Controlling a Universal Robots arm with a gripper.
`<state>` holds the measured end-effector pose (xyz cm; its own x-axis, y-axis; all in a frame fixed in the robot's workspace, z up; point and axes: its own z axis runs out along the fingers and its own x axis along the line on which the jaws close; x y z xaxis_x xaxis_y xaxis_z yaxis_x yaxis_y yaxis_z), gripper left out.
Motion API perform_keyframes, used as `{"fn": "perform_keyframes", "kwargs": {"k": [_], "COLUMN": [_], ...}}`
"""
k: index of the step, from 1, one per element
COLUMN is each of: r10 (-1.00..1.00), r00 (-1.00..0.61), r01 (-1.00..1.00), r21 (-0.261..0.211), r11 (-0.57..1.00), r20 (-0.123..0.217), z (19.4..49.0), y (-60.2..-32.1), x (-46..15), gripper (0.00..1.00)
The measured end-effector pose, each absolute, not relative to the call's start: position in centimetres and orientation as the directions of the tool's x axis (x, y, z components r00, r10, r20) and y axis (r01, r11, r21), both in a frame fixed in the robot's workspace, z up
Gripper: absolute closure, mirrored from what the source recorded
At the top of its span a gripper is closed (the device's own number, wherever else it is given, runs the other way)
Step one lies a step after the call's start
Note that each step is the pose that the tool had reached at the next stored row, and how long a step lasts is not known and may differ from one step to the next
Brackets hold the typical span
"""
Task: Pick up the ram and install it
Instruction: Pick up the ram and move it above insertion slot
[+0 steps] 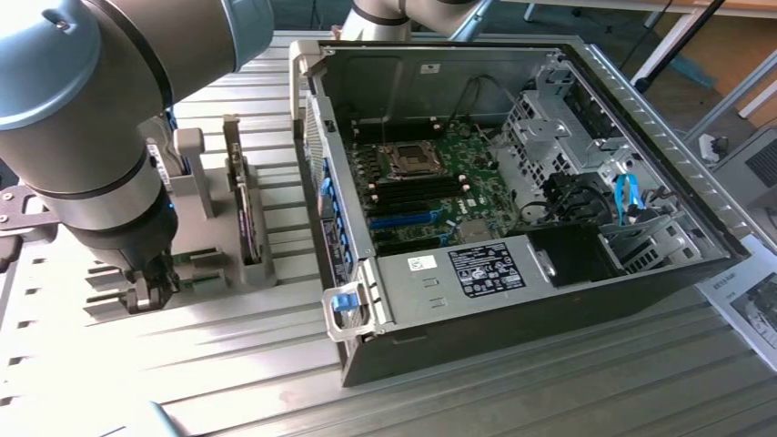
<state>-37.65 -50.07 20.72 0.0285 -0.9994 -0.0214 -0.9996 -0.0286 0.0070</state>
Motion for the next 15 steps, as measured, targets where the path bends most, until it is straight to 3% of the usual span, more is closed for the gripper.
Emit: {"fn": "perform_keyframes", "kwargs": {"k": [15], "r10": [-0.999], "r00": [0.028], "r01": [-1.000], "r21": [0.007], "r11": [-0.029], "r20": [-0.021], "z": [25.5], "y": [-50.1], "x": [-37.6], "gripper": [0.87]}}
